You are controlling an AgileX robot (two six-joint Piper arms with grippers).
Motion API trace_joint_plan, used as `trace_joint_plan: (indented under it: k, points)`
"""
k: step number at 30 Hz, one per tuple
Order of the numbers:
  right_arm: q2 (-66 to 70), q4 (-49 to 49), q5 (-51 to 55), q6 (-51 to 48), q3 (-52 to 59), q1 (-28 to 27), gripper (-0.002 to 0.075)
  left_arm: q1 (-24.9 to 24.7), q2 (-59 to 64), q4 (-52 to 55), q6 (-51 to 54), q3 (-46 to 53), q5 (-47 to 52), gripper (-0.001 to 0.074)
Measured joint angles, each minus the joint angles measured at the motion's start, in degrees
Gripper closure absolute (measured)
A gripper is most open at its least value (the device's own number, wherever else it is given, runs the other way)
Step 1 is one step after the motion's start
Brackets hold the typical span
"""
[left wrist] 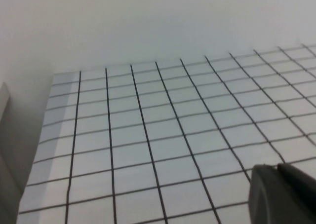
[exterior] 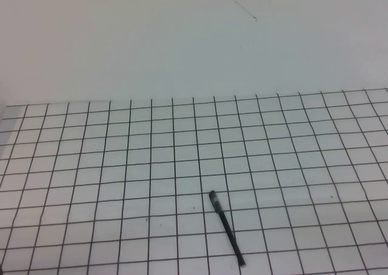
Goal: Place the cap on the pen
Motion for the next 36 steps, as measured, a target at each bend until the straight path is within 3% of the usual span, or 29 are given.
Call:
trace_joint_plan:
  k: [9, 14, 19, 21, 36]
  points:
    - [-0.98, -0.23, -0.44, 0.0, 1.79, 0.1, 0.0725, 0.8, 0.11, 1.26, 0.44, 0.38, 5.21, 0.0735]
    - [-0.6, 2.82, -2.38, -1.02, 3.65, 0.1, 0.0725, 6.03, 0.11, 1.26, 0.1, 0.38, 5.36, 0.0735]
    - [-0.49, 23.2, -0.79, -21.56, 5.19, 0.1, 0.0725, 8.71, 0.11, 1.26, -1.18, 0.38, 5.87, 0.0735]
    - [-0.49, 25.61, -0.69, -25.08, 5.19, 0.1, 0.0725, 8.71, 0.11, 1.26, 0.06, 0.38, 5.87, 0.0735]
    - [-1.06, 24.92, 1.93, -22.06, 5.19, -1.21, 0.0725, 8.71, 0.11, 1.26, 1.43, 0.38, 5.4, 0.0735]
